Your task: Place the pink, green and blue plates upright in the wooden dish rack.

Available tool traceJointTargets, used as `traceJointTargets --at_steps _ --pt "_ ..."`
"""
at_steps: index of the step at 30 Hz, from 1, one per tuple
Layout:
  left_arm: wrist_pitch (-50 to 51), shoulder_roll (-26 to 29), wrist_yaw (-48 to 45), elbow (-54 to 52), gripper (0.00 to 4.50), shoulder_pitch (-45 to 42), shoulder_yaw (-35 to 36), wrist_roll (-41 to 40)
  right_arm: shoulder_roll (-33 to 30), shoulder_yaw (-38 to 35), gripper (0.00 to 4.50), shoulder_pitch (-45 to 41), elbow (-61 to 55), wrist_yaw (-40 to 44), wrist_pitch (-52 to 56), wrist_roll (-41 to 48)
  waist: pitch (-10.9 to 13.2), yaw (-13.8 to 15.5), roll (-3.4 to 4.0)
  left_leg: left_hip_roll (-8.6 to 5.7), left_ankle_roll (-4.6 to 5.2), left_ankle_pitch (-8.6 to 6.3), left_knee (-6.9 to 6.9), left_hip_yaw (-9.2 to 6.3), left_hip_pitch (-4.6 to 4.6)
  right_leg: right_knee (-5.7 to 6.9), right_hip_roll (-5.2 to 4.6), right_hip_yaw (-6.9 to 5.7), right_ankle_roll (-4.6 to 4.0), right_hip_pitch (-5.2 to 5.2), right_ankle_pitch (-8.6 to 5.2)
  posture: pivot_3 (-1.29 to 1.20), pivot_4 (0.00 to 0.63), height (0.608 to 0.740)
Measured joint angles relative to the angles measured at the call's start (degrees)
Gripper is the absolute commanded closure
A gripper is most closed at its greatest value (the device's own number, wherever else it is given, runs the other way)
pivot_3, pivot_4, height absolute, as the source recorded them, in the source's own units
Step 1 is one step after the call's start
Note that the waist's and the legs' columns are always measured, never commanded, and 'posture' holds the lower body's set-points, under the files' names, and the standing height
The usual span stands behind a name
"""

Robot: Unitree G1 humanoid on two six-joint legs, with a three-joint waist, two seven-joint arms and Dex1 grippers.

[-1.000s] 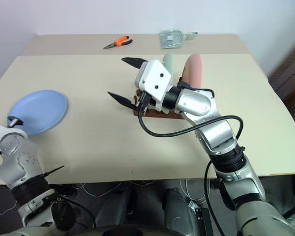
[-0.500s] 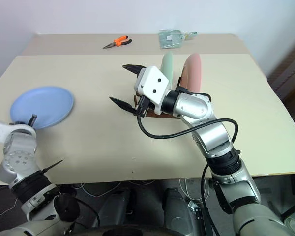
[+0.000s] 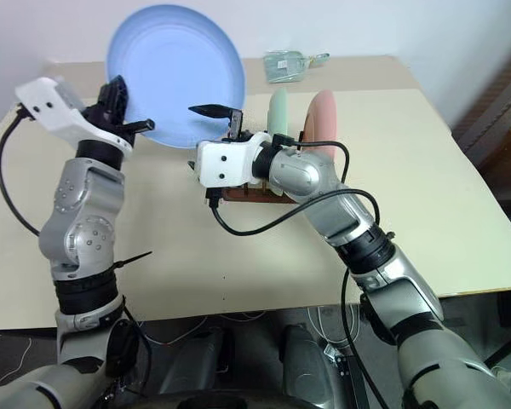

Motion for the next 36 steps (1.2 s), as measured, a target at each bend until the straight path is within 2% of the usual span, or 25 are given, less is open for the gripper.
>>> traceJointTargets --at_steps 1,7,8,11,14,16,18,21,24,25,26,28,32,36 --pt "-0.02 -0.16 -0.43 -0.57 4.50 0.38 -0.19 0.00 0.30 0.46 0.90 -0.25 1.48 0.00 -0.97 -1.00 0.00 0.06 0.00 0.00 0.00 0.00 0.00 0.00 -0.01 0.00 0.00 0.00 0.00 0.00 0.00 0.00 0.150 0.738" --pt "-0.02 -0.78 -1.06 -2.21 4.50 2.79 -0.78 -0.02 1.28 0.55 3.88 -0.38 4.83 0.00 -3.18 -3.76 0.01 0.23 0.00 -0.02 0.00 0.00 0.01 -0.02 -0.02 -0.01 -0.01 0.00 0.00 0.01 0.00 0.00 0.150 0.738" --pt "-0.02 -0.89 -1.02 -2.21 4.16 2.87 -0.51 -0.03 1.53 0.55 4.48 -0.38 4.86 -0.01 -3.52 -4.25 0.01 0.22 0.00 -0.02 0.00 0.00 0.01 -0.03 -0.02 0.00 -0.01 0.00 0.00 0.01 0.00 0.00 0.150 0.738" --pt "-0.02 -1.49 -0.91 -2.39 3.02 2.85 0.65 -1.09 1.95 0.66 4.50 -0.37 4.68 -0.16 -4.89 -5.23 0.00 0.20 0.00 -0.02 0.00 0.00 0.01 -0.05 -0.01 0.00 0.00 0.00 0.00 0.01 0.00 0.00 0.150 0.738" --pt "-0.03 -2.65 -0.69 -2.75 1.44 2.74 1.59 -3.49 2.56 0.64 4.50 -0.31 4.81 -0.30 -5.05 -6.49 0.01 0.22 0.01 -0.02 0.00 0.00 0.01 -0.05 -0.01 0.00 0.00 0.00 0.00 0.01 0.00 0.00 0.150 0.738" --pt "-0.47 -2.71 0.45 -2.58 1.44 1.85 3.56 -4.46 2.84 0.64 4.50 -0.14 4.80 -0.48 -5.27 -6.99 0.02 0.16 0.00 -0.01 -0.01 0.01 0.01 -0.05 -0.01 0.01 0.01 0.00 0.00 0.01 0.00 0.00 0.150 0.738" --pt "-2.85 -1.37 2.95 -1.52 1.44 -0.85 8.53 -4.96 3.07 0.64 4.50 0.33 4.74 -0.94 -5.56 -7.42 0.02 0.01 0.00 0.01 -0.02 0.01 0.01 -0.05 0.02 0.02 0.05 0.00 0.00 0.00 0.00 0.00 0.150 0.738" --pt "-6.30 5.02 4.59 1.39 1.44 -1.42 14.93 -2.69 3.34 0.24 4.50 2.10 4.00 -1.41 -6.01 -7.25 0.02 -0.10 0.01 0.01 -0.02 0.01 -0.06 -0.05 0.06 0.03 0.13 0.00 0.00 0.00 0.00 0.00 0.150 0.738" --pt "-9.32 11.62 3.01 6.10 1.44 4.01 18.15 2.10 5.13 -2.67 4.50 4.25 1.30 -1.74 -5.71 -2.74 0.03 -0.03 0.02 0.06 -0.04 0.02 -0.08 -0.06 0.05 0.04 0.15 0.01 -0.01 0.00 0.00 0.00 0.150 0.738" --pt "-10.81 14.49 0.47 7.83 1.44 8.63 17.26 4.96 6.93 -5.43 4.50 5.48 -1.71 -1.54 -4.57 1.95 0.04 -0.02 0.04 0.07 -0.04 0.02 -0.10 -0.04 0.05 0.04 0.15 0.01 -0.01 0.00 0.00 0.00 0.150 0.738" --pt "-11.28 14.80 -0.75 8.78 1.44 10.28 16.64 6.19 7.63 -6.73 4.50 5.80 -3.42 -1.48 -3.94 4.38 0.06 0.13 0.06 0.08 -0.05 0.02 -0.09 -0.03 0.05 0.04 0.13 0.02 -0.01 0.00 0.00 0.00 0.150 0.738" --pt "-13.71 16.97 -5.33 9.85 1.44 17.27 11.87 10.70 11.51 -10.95 4.50 6.70 -9.90 -0.49 1.58 14.84 0.03 0.40 0.04 0.08 -0.07 0.02 -0.09 -0.08 0.04 0.01 0.09 0.00 -0.02 0.07 0.00 0.00 0.150 0.738" --pt "-17.61 13.01 -12.14 10.19 1.44 27.03 -0.11 15.31 18.50 -17.29 4.50 9.64 -23.22 -2.86 18.89 37.34 -0.03 0.47 -0.04 0.04 -0.08 -0.03 -0.12 -0.10 0.04 -0.07 -0.29 0.00 -0.28 0.04 -0.07 0.00 0.150 0.738" --pt "-22.33 10.38 -16.09 10.66 1.44 31.62 -8.06 18.54 21.52 -21.18 4.50 15.02 -26.69 -9.04 30.81 49.92 -0.03 -0.01 0.03 0.11 -0.26 -0.13 -0.27 -0.05 -0.02 -0.04 -0.39 0.06 -0.45 -0.21 -0.01 0.00 0.150 0.738"
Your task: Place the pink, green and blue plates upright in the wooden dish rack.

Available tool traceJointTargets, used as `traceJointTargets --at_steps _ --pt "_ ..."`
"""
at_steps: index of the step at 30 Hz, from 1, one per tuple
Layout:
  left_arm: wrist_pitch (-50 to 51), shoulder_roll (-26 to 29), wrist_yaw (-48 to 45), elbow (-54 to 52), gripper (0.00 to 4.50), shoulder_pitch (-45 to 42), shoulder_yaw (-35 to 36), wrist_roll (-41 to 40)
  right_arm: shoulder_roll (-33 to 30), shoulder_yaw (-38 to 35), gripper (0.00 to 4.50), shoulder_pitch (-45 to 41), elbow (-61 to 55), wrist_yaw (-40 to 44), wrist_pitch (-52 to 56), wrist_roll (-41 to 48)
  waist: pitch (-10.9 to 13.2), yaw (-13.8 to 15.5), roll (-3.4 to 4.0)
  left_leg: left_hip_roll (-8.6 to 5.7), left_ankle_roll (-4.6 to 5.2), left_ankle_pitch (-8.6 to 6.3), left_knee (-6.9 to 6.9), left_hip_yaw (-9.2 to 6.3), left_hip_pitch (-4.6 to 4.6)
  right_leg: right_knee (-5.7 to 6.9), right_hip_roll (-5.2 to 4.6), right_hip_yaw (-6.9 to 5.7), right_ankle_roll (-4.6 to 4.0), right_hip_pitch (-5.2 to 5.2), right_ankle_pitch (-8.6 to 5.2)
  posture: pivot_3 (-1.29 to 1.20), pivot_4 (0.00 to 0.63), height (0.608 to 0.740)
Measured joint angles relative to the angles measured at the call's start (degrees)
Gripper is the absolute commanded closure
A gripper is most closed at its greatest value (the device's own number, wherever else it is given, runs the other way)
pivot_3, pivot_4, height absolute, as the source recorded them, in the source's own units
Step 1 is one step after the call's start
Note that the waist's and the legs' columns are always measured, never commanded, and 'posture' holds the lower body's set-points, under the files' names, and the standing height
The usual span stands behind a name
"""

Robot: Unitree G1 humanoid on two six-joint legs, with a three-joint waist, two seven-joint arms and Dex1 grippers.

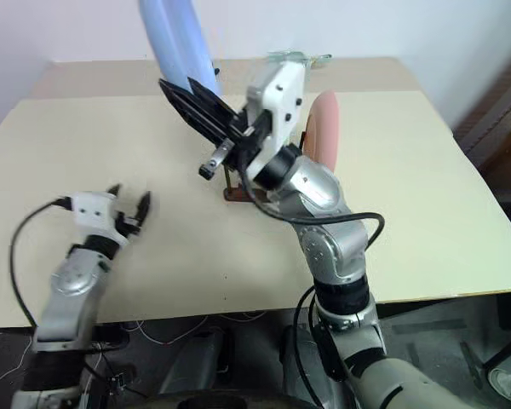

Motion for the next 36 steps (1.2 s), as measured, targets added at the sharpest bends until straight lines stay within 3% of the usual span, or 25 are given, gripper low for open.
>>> traceJointTargets --at_steps 9,25,29,34,36 --pt "-2.33 -3.77 -3.36 -2.53 1.44 1.67 -6.42 1.76 2.85 -2.66 4.50 2.69 0.08 -8.88 8.00 8.88 0.00 -0.01 0.21 0.05 0.17 0.12 -0.08 0.15 -0.23 0.06 -0.02 -0.03 -0.06 -0.39 0.05 0.00 0.150 0.738" --pt "-2.94 -5.25 -5.27 -3.81 1.44 1.78 -9.48 5.38 4.15 -6.79 4.50 1.20 9.63 -17.02 9.01 9.27 0.01 0.09 0.23 0.05 0.21 0.13 0.02 0.20 -0.23 0.07 0.13 -0.10 -0.05 -0.33 0.06 0.00 0.150 0.738" --pt "-3.07 -5.38 -5.56 -3.82 1.39 1.78 -9.48 5.47 3.63 -7.28 3.11 0.29 11.50 -17.55 10.33 9.35 0.01 0.15 0.23 0.05 0.21 0.13 0.07 0.21 -0.23 0.06 0.24 -0.10 -0.04 -0.29 0.05 0.00 0.150 0.738" --pt "-3.80 -5.80 -5.61 -3.81 1.39 1.78 -9.52 5.80 1.69 -6.54 0.61 -1.19 11.78 -16.96 9.92 7.25 0.02 0.07 0.25 0.06 0.22 0.14 0.11 0.21 -0.22 0.08 0.30 -0.11 -0.02 -0.28 0.07 0.00 0.150 0.738" --pt "-3.85 -5.97 -5.65 -3.81 1.39 1.78 -9.76 6.07 0.32 -5.43 0.61 -2.21 11.72 -16.27 8.79 5.18 0.02 0.06 0.25 0.07 0.22 0.14 0.11 0.21 -0.22 0.08 0.32 -0.11 -0.02 -0.27 0.06 0.00 0.150 0.738"
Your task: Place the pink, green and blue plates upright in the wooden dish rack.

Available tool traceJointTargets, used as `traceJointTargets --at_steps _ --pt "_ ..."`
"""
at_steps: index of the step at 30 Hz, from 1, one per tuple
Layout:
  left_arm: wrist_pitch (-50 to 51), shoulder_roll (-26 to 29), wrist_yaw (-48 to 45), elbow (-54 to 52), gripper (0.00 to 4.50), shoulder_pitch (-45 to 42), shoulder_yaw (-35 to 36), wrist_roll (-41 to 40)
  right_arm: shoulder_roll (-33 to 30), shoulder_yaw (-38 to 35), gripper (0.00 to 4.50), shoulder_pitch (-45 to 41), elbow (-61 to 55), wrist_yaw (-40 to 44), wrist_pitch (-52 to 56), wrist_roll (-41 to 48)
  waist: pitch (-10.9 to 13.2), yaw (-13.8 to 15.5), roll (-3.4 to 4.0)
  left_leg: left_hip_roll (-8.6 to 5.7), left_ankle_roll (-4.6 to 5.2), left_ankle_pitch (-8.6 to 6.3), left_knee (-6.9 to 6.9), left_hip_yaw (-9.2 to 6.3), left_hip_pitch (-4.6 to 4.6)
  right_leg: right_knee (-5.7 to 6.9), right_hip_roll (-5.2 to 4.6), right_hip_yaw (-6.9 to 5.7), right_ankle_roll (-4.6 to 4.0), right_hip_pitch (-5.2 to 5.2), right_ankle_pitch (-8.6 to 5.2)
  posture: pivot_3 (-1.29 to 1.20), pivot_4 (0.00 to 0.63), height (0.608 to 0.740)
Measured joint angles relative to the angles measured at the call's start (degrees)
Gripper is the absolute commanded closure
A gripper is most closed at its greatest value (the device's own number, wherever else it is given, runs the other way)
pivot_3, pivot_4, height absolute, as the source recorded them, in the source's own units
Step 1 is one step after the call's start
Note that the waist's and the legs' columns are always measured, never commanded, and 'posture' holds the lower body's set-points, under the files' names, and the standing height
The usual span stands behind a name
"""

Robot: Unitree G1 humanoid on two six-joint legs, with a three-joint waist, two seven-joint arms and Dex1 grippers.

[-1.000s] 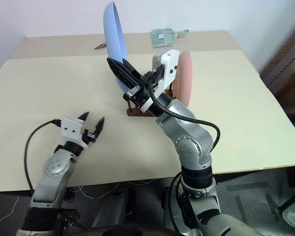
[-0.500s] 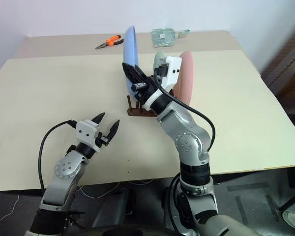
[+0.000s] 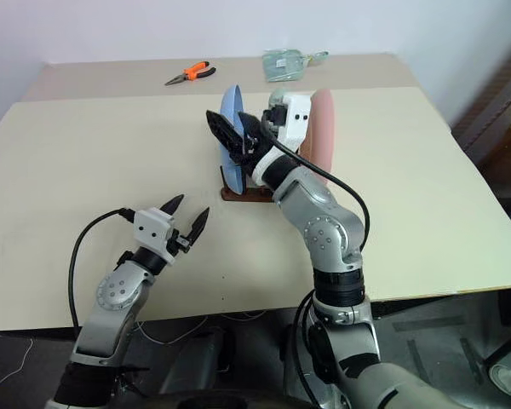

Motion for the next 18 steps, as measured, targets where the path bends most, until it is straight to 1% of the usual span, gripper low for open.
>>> traceJointTargets --at_steps 8,11,12,14,18 --pt "-0.11 -0.33 -0.20 0.00 1.39 -0.04 -0.76 0.51 -9.85 7.55 0.61 -5.11 -2.97 7.62 -8.43 -13.41 0.01 0.04 0.02 0.00 0.01 0.00 0.04 0.03 0.01 -0.01 0.03 -0.01 0.02 0.03 0.00 0.00 0.150 0.738" --pt "-0.18 -0.43 0.05 0.05 1.39 -0.26 -0.72 0.51 -14.26 8.74 0.61 -6.65 -2.98 9.58 -13.25 -19.39 0.02 0.11 0.02 0.00 0.01 0.00 0.07 0.03 0.01 -0.03 0.03 -0.02 0.01 0.06 0.00 0.00 0.150 0.738" --pt "-0.20 -0.51 0.32 0.10 1.39 -0.39 -0.59 0.51 -15.71 8.40 0.61 -7.21 -2.92 9.97 -14.92 -20.77 0.02 0.18 0.02 0.00 0.01 0.00 0.08 0.04 0.01 -0.03 0.02 -0.02 0.02 0.06 0.00 0.00 0.150 0.738" --pt "-0.20 -0.65 1.25 0.44 1.39 -1.01 0.24 0.56 -19.21 5.40 0.61 -8.67 -2.26 10.35 -18.04 -22.74 0.03 0.34 0.00 -0.01 0.01 0.00 0.11 0.03 0.00 -0.06 0.02 -0.02 0.03 0.11 0.00 0.00 0.150 0.738" --pt "-0.19 -0.19 4.93 2.54 1.39 -2.83 4.68 1.15 -28.86 -5.83 0.61 -7.54 3.12 9.94 -21.08 -25.04 0.01 0.73 -0.03 -0.01 0.05 -0.02 0.12 0.02 0.04 -0.17 0.00 -0.05 0.03 0.25 0.00 0.00 0.150 0.738"
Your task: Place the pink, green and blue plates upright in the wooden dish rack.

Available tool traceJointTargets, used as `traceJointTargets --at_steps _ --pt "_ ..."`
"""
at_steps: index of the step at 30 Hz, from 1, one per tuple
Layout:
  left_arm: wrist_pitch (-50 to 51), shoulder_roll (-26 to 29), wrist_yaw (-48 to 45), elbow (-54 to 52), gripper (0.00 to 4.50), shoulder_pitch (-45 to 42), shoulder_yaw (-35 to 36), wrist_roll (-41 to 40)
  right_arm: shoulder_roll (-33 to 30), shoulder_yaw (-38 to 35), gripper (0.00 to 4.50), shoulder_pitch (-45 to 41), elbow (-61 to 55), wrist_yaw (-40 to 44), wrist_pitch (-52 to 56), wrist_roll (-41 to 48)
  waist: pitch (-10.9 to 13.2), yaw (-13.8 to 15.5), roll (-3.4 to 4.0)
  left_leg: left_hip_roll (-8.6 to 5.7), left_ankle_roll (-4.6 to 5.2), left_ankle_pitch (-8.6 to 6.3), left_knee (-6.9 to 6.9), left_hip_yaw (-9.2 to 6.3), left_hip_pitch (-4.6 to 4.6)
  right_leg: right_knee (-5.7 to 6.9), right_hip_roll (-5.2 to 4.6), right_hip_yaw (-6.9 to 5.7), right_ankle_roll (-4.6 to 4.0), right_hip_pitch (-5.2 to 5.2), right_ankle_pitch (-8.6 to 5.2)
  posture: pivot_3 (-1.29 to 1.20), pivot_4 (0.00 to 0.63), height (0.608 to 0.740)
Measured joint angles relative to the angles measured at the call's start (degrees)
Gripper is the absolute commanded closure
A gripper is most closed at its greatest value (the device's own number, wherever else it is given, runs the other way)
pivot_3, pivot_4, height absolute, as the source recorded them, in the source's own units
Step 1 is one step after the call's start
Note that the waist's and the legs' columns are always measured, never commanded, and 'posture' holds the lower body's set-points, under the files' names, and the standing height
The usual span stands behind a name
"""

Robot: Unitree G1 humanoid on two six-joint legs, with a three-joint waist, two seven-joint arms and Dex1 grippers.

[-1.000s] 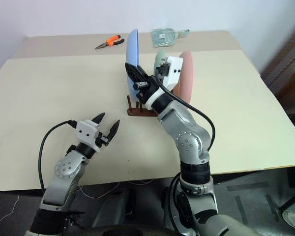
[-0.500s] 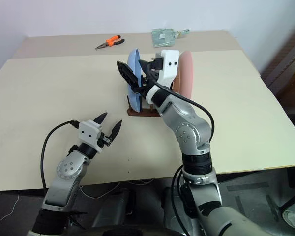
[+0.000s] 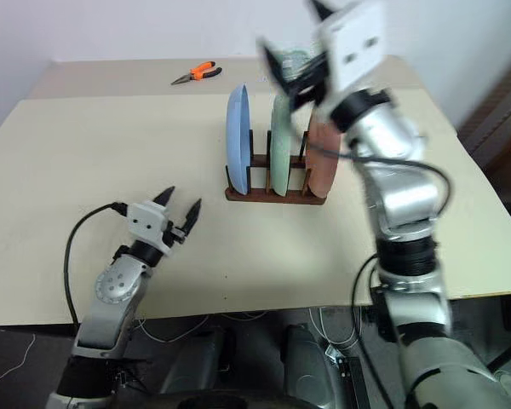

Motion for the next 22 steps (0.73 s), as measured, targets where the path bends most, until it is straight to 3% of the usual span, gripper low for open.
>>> traceJointTargets --at_steps 5,10,22 --pt "0.06 0.48 2.31 3.65 1.39 -0.77 3.71 0.22 -5.90 -9.33 0.61 12.44 8.84 0.30 -1.39 -1.56 -0.01 0.49 0.02 0.02 0.04 -0.01 -0.01 0.09 0.03 0.01 0.00 0.02 0.02 0.02 0.01 0.00 0.150 0.738" --pt "0.10 1.65 2.51 5.22 1.39 -1.06 4.89 0.65 -6.49 -7.85 0.61 26.22 13.43 4.68 -0.03 -2.79 0.09 0.01 0.23 0.05 0.05 -0.01 0.01 0.20 0.11 0.04 0.02 0.10 0.01 0.03 0.00 0.00 0.150 0.738" --pt "2.66 2.40 2.15 4.83 1.39 0.08 4.80 0.71 -1.45 -5.95 0.61 27.71 16.16 5.21 -1.73 -2.88 0.11 -0.39 0.30 0.09 0.05 -0.01 0.07 0.19 0.22 0.04 0.07 0.12 0.02 0.15 -0.01 0.00 0.150 0.738"
